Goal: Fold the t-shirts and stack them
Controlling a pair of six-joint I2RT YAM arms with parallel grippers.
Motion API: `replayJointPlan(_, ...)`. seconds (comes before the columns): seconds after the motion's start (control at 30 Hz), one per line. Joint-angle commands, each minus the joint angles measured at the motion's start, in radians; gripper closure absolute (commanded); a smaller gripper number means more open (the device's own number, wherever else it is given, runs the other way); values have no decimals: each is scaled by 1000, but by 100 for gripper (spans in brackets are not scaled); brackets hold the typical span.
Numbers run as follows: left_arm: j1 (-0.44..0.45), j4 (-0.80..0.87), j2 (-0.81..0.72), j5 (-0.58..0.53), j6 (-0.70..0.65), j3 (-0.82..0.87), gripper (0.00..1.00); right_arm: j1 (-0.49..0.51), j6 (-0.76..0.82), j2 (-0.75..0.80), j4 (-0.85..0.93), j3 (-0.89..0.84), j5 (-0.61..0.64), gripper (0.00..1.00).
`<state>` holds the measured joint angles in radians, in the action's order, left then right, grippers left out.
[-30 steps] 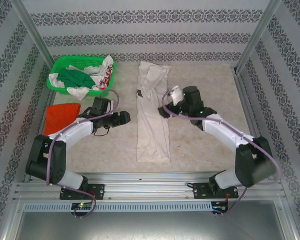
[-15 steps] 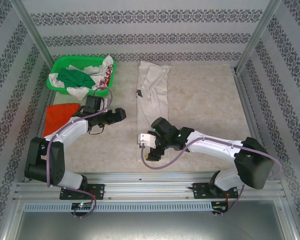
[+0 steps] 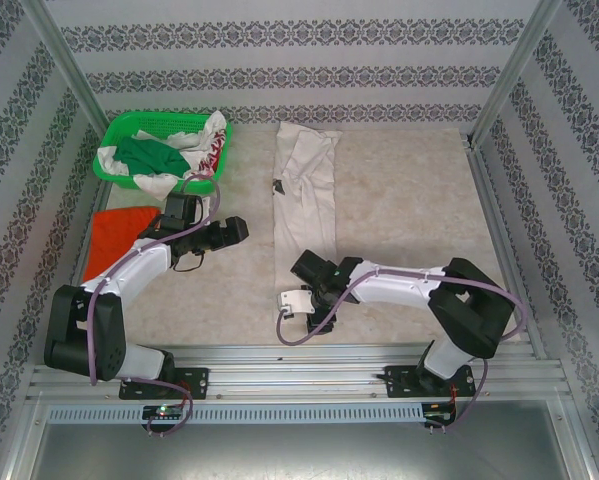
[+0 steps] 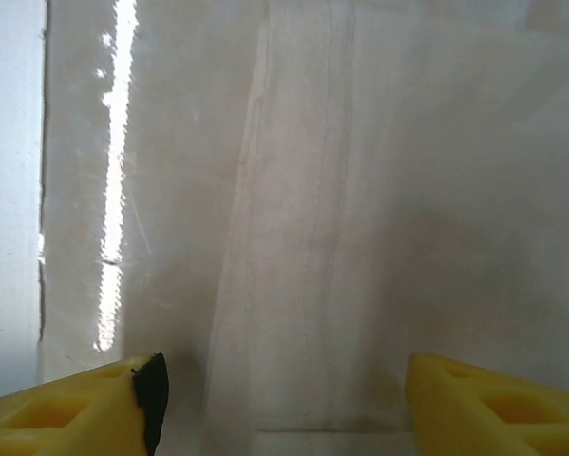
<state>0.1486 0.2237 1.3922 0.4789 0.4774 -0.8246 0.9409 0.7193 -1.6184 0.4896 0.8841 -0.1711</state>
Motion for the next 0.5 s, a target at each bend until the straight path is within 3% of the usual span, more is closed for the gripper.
replayJointPlan(0.0,-10,-9,2,28,-23,17,3,12,22,-33,30,41,50,36)
replayJointPlan(0.13,-9,-17,5,33,-20,24,3,11,6,-71,47,58,41,40)
replayJointPlan(0.47,-10,-33,20,45,-17,32,3,19,-29,-45,39,51,-28,35)
